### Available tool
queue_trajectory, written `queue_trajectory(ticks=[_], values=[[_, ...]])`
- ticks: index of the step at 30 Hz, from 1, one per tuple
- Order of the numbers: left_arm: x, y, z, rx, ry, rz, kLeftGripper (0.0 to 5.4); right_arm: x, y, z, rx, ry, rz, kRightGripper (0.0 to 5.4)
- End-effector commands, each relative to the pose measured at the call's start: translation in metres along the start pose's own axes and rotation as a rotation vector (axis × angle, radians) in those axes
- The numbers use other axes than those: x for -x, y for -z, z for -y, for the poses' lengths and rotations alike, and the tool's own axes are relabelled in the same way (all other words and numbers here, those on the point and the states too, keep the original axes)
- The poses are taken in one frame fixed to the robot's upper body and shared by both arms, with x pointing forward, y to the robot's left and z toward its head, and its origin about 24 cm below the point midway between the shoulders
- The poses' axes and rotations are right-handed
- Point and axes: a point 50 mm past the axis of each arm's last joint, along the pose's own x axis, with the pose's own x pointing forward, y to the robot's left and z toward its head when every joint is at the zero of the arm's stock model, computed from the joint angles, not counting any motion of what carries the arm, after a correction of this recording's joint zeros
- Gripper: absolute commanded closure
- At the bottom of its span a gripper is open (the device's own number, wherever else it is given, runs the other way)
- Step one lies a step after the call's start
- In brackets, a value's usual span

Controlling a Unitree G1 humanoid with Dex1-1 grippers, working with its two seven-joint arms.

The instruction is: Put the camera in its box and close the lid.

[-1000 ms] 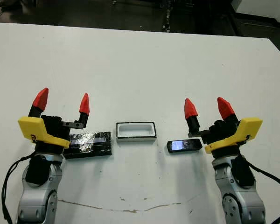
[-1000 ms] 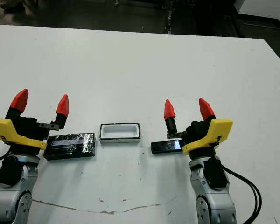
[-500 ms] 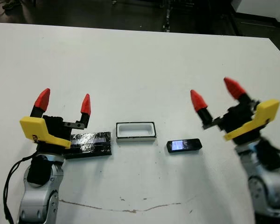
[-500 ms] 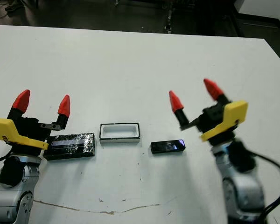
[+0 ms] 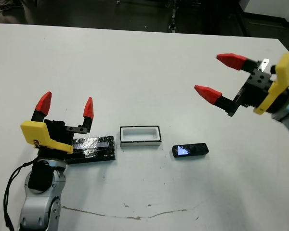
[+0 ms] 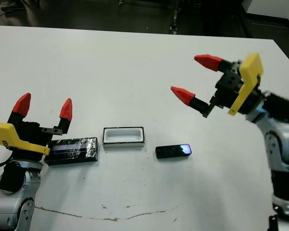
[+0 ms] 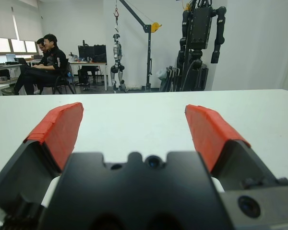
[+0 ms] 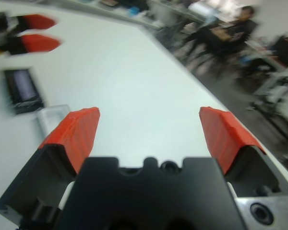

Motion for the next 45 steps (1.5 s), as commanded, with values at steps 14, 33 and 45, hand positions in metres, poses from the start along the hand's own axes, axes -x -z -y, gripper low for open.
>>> queue_trajectory(ticks=[14,33,45], values=[[0.003,0.004,-0.001,-0.005,-0.004,-0.023,0.0,-0.019,0.003,-0.005,0.013,-0.585,-0.303,0.02],[0.004,0.004,0.001,-0.02,-0.006,-0.028,0.0,-0.033,0.036,-0.019,0.03,-0.735,-0.502,0.02],[0.003,0.003,0.001,-0.008,-0.007,-0.027,0.0,-0.031,0.045,-0.027,0.094,-0.732,-0.539,0.02]])
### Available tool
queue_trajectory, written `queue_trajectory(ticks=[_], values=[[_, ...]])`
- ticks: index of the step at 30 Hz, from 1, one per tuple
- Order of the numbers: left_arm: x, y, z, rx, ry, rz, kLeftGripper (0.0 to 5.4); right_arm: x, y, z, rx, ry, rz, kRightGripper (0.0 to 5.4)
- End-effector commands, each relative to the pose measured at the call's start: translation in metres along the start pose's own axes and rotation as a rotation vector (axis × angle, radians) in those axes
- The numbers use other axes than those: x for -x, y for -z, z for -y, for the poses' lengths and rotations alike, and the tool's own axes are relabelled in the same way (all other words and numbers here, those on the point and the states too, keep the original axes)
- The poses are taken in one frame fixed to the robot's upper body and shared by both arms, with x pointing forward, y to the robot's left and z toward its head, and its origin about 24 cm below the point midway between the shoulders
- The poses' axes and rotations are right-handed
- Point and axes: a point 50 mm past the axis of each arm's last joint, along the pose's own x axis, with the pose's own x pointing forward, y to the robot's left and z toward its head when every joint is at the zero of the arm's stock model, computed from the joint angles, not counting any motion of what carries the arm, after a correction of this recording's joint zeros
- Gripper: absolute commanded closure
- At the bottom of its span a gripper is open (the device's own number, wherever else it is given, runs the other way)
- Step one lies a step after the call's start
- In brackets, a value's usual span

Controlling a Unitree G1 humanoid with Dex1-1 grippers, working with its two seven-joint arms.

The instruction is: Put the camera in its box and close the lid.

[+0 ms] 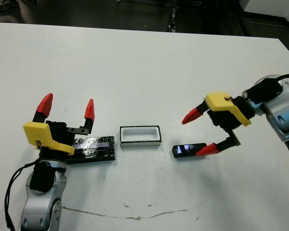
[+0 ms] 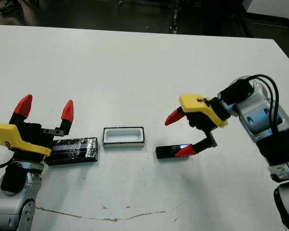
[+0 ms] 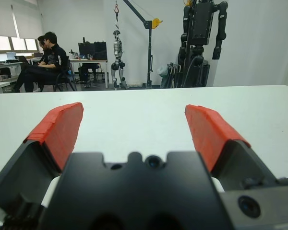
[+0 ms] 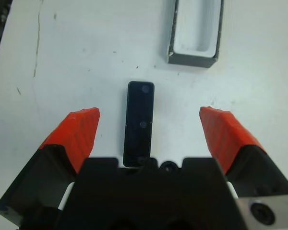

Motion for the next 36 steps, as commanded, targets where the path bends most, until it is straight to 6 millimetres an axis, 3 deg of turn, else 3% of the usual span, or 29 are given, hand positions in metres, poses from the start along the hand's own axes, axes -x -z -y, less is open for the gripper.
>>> queue_trajectory(ticks=[1,15,20,36], values=[[0.002,0.001,0.0,0.004,-0.004,-0.012,0.0,0.0,0.002,-0.002,0.024,0.014,-0.017,0.02],[0.001,0.0,-0.001,-0.004,0.002,-0.014,0.0,-0.013,0.002,-0.008,0.142,0.041,-0.083,0.01],[0.001,0.0,0.0,-0.002,-0.001,-0.021,0.0,-0.018,0.001,-0.011,0.174,0.049,-0.091,0.6],[0.002,0.0,0.001,-0.006,-0.002,-0.028,0.0,-0.026,0.005,-0.014,0.194,0.029,-0.098,0.52]])
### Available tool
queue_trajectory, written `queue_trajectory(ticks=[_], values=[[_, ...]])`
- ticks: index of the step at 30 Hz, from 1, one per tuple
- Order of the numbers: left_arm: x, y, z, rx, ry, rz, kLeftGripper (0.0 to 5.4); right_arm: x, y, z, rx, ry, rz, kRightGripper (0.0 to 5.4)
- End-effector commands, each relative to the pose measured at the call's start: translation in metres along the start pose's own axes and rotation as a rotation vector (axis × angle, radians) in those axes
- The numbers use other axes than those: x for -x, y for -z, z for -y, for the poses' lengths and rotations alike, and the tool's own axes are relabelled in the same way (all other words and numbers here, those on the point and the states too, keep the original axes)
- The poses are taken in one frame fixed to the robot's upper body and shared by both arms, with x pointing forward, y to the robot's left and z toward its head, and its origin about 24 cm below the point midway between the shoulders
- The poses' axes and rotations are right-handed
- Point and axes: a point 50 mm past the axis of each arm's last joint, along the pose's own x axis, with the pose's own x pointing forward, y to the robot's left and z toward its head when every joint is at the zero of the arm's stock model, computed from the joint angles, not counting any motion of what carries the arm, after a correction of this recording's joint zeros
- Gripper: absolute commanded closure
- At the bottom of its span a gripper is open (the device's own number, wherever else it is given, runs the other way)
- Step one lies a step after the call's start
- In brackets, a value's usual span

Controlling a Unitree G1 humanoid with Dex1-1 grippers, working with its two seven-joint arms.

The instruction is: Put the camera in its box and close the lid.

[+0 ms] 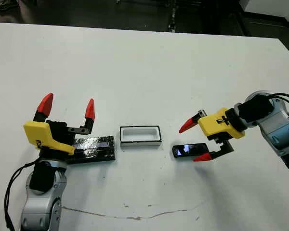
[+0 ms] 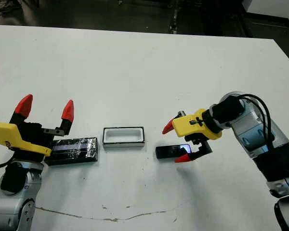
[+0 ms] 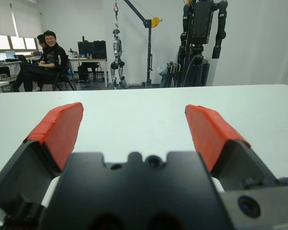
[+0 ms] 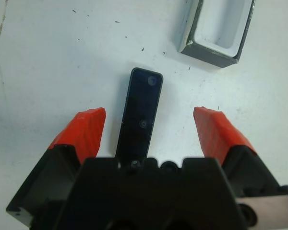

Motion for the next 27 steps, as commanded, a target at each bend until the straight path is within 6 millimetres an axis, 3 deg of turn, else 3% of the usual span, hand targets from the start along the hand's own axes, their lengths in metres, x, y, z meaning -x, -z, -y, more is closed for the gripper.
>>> queue_trajectory(ticks=[1,4,8,13,27], values=[[0.002,0.002,0.0,-0.006,-0.005,-0.022,0.0,-0.006,0.005,-0.004,-0.01,-0.025,0.006,0.44],[0.002,0.002,0.0,-0.006,-0.001,-0.019,0.0,-0.008,0.006,-0.004,-0.01,-0.037,0.004,0.09],[0.002,0.001,0.0,-0.008,0.002,-0.016,0.0,-0.011,0.008,-0.005,-0.012,-0.049,0.01,0.46],[0.002,0.001,0.0,-0.006,-0.001,-0.016,0.0,-0.015,0.011,-0.005,-0.022,-0.06,0.019,0.48],[0.002,0.002,0.0,-0.007,-0.003,-0.016,0.0,-0.026,0.023,-0.007,-0.13,-0.035,0.052,2.51]])
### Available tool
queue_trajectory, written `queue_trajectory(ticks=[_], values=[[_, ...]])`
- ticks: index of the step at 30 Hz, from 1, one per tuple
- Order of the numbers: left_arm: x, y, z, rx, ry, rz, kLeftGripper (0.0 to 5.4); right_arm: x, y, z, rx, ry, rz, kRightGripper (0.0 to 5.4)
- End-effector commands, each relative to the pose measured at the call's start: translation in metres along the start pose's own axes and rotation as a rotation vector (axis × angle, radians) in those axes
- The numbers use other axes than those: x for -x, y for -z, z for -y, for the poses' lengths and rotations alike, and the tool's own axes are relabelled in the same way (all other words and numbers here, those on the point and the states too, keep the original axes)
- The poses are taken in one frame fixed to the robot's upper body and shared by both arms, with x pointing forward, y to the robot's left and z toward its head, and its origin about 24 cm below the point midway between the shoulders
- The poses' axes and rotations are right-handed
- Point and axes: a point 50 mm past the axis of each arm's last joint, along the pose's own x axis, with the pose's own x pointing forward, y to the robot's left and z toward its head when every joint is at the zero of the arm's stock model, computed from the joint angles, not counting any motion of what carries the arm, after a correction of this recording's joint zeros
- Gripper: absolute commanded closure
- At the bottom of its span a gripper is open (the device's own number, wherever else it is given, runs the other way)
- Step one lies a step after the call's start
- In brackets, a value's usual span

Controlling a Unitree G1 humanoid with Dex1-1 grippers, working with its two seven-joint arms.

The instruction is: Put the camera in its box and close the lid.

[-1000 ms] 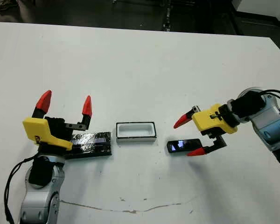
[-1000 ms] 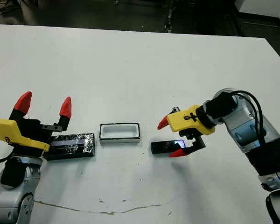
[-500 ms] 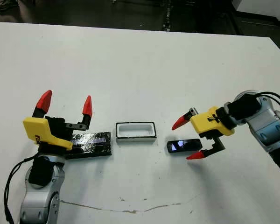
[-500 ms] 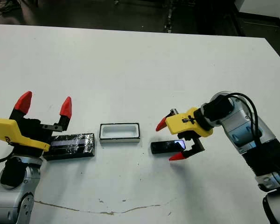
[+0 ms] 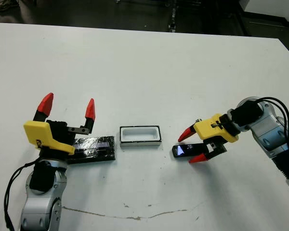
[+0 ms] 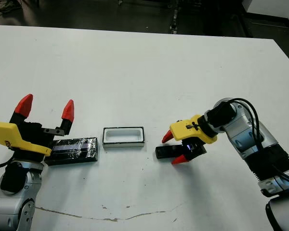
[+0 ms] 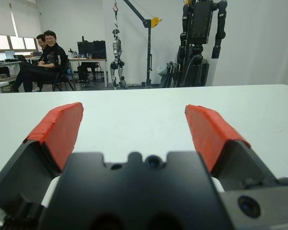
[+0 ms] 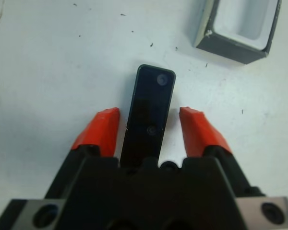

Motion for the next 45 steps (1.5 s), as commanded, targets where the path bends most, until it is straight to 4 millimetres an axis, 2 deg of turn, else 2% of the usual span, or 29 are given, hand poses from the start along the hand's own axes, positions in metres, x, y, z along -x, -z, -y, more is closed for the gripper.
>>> queue_trajectory(ticks=[1,8,17,26,33,39,45], values=[[0.002,0.002,0.0,-0.008,-0.005,-0.017,0.0,-0.008,0.01,-0.005,-0.066,0.02,0.017,2.67],[0.003,0.002,0.0,-0.002,-0.008,-0.017,0.0,-0.012,0.015,-0.007,-0.122,0.098,0.062,3.72],[0.003,0.002,0.0,-0.012,-0.006,-0.014,0.0,-0.001,0.017,0.003,-0.232,0.177,0.165,3.75],[0.003,0.002,0.0,-0.025,-0.013,-0.019,0.0,0.04,0.005,0.03,-0.47,0.294,0.312,3.75],[0.003,0.002,0.002,-0.023,-0.022,-0.021,0.0,0.06,-0.009,0.05,-0.483,0.452,0.405,3.75],[0.003,0.002,0.002,-0.033,-0.028,-0.026,0.0,0.051,-0.017,0.063,-0.521,0.496,0.464,3.75],[0.002,0.002,0.002,-0.031,-0.019,-0.021,0.0,0.028,-0.027,0.069,-0.536,0.443,0.51,3.75]])
